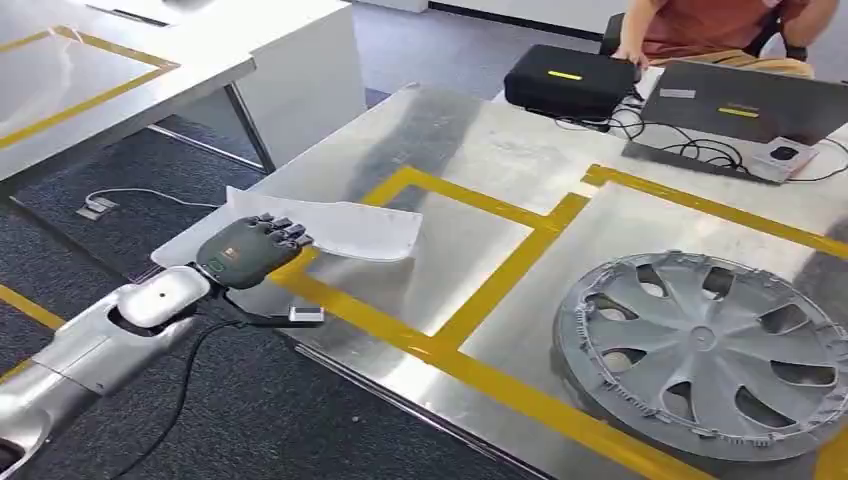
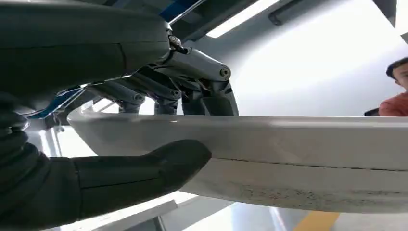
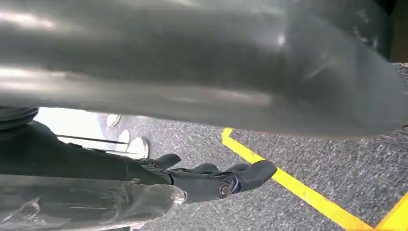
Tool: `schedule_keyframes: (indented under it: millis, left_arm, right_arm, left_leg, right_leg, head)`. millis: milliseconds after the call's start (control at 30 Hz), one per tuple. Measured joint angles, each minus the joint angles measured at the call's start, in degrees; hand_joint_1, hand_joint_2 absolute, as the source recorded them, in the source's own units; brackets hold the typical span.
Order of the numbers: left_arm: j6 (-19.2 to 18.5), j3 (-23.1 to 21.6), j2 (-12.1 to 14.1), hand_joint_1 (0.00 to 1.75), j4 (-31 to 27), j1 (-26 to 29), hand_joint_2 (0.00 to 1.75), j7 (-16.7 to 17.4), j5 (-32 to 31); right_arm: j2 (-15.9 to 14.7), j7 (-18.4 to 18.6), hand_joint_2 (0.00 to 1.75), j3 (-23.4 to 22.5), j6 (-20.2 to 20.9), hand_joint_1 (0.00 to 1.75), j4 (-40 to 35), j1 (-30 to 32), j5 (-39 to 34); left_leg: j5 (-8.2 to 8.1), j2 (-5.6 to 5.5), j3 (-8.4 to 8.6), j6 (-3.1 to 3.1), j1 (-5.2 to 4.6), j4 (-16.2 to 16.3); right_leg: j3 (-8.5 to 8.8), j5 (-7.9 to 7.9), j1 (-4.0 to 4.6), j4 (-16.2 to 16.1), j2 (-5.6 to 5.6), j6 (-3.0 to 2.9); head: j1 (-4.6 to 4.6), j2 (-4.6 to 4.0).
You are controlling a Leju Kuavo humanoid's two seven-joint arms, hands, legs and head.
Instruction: Take the parts from the cabinet and place them on the table.
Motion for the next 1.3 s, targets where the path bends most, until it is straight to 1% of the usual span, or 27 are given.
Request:
schedule_keyframes:
  millis: [67, 200, 333, 400, 600, 900, 1167, 1300]
  left_arm:
    - [-1.0, -0.83, 0.0, 1.38, 0.87, -1.39, 1.75, -0.17, -0.74]
    - [-1.72, -1.99, 0.0, 1.38, 2.05, -3.02, 1.75, -0.33, -1.35]
    - [-5.3, -4.26, 0.09, 1.38, 3.16, -4.79, 1.75, 0.74, -2.05]
    - [-6.21, -5.44, 0.07, 1.38, 3.89, -5.53, 1.75, 0.74, -1.86]
    - [-5.62, -8.1, 0.0, 1.38, 5.4, -6.49, 1.75, 0.66, 1.31]
    - [-5.37, -10.01, 0.0, 1.38, 6.56, -6.32, 1.75, -1.46, 6.32]
    - [-5.81, -10.93, 0.0, 1.38, 6.73, -6.25, 1.75, -2.21, 6.38]
    - [-6.09, -11.93, 0.31, 1.38, 6.99, -6.9, 1.75, -2.29, 3.46]
  right_arm:
    - [0.0, 0.0, 0.0, 0.04, 0.0, 0.0, -0.07, -0.03, 0.0]
    - [0.0, 0.0, 0.0, 0.2, 0.0, 0.0, -0.15, -0.06, 0.0]
    - [0.0, 0.0, 0.0, 0.46, 0.15, 0.0, -0.15, -0.12, -0.18]
    - [0.0, 0.0, 0.0, 0.48, 0.15, 0.0, -0.17, -0.16, -0.31]
    - [0.0, 0.0, 0.0, 0.52, 0.17, 0.0, -0.2, -0.17, -0.46]
    - [0.0, 0.0, 0.0, 0.94, 0.15, 0.0, -0.2, -0.18, -0.66]
    - [0.0, 0.0, 0.0, 1.46, 0.15, 0.0, -0.2, -0.19, -0.63]
    - [0.0, 0.0, 0.0, 1.73, 0.15, 0.0, -0.2, -0.22, -0.53]
  left_leg:
    - [0.01, 0.0, 0.0, 0.01, 0.0, 0.0]
    - [0.01, 0.0, 0.0, 0.01, 0.0, 0.0]
    - [0.01, 0.0, 0.0, 0.01, 0.0, 0.0]
    - [0.01, 0.0, 0.0, 0.01, 0.0, 0.0]
    - [0.01, 0.01, 0.0, 0.01, 0.0, 0.0]
    - [0.01, 0.0, 0.0, 0.01, 0.0, 0.0]
    - [0.01, 0.0, 0.0, 0.01, 0.0, 0.0]
    - [0.01, 0.0, 0.0, 0.01, 0.0, 0.0]
  right_leg:
    - [0.0, 0.02, 0.0, 0.0, 0.01, -0.02]
    - [-0.01, 0.02, 0.0, 0.0, 0.01, -0.02]
    - [-0.01, 0.02, 0.0, 0.0, 0.0, -0.02]
    - [-0.01, 0.02, 0.0, 0.0, 0.01, -0.02]
    - [-0.01, 0.01, 0.0, 0.0, 0.02, -0.02]
    - [0.0, 0.01, 0.0, 0.0, 0.01, -0.02]
    - [0.0, 0.01, 0.0, 0.0, 0.01, -0.02]
    - [0.0, 0.01, 0.0, 0.0, 0.01, -0.02]
  head:
    - [0.0, 0.0]
    - [0.0, 0.0]
    - [0.0, 0.0]
    - [0.0, 0.0]
    - [0.0, 0.0]
    - [0.0, 0.0]
    - [0.0, 0.0]
    - [0.0, 0.0]
